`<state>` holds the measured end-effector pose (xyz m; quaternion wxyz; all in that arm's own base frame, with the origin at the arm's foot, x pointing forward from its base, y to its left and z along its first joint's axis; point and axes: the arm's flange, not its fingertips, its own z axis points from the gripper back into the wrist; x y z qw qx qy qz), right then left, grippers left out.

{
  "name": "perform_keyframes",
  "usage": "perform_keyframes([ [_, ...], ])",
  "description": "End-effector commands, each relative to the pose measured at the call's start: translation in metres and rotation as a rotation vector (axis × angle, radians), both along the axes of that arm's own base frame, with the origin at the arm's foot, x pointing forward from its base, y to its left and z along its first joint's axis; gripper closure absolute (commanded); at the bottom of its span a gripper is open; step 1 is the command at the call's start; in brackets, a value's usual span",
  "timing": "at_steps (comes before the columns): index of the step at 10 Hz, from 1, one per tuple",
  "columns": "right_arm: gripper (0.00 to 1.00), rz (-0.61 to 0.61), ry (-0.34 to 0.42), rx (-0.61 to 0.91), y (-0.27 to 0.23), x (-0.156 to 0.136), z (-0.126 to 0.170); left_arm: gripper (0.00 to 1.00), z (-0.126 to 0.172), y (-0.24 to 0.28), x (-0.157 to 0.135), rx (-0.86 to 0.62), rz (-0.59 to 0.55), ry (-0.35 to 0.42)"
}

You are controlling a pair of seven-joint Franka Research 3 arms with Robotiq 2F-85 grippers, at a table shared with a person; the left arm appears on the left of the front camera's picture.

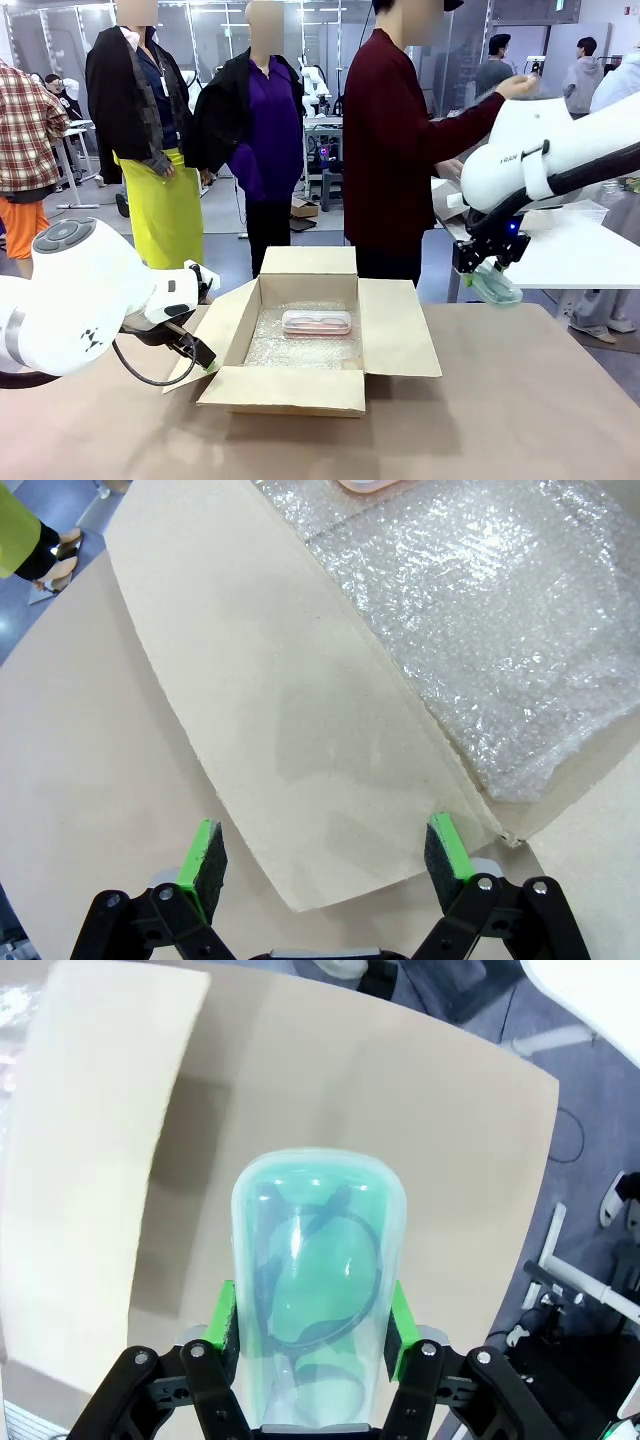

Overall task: Pack the glasses set securely to prepare it for shipping.
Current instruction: Put the Glasses case from the right side of the table into the Package Box.

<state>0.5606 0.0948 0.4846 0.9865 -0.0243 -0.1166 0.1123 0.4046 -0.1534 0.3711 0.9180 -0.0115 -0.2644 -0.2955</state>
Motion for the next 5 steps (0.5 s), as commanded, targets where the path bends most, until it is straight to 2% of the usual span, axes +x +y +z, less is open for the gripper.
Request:
perform_keyframes([
  [1, 0.98, 0.121, 0.008, -0.011, 0.01, -0.025, 0.008, 0.0, 0.001, 0.002, -0.001, -0.003, 0.002, -0.001],
  [4, 0.98, 0.496, 0.022, -0.07, 0.07, -0.052, 0.031, 0.0, 0.001, 0.002, -0.001, -0.003, 0.002, -0.001],
  [5, 0.98, 0.593, 0.06, -0.082, 0.094, -0.059, 0.029, 0.0, 0.001, 0.002, -0.001, -0.003, 0.002, -0.001],
])
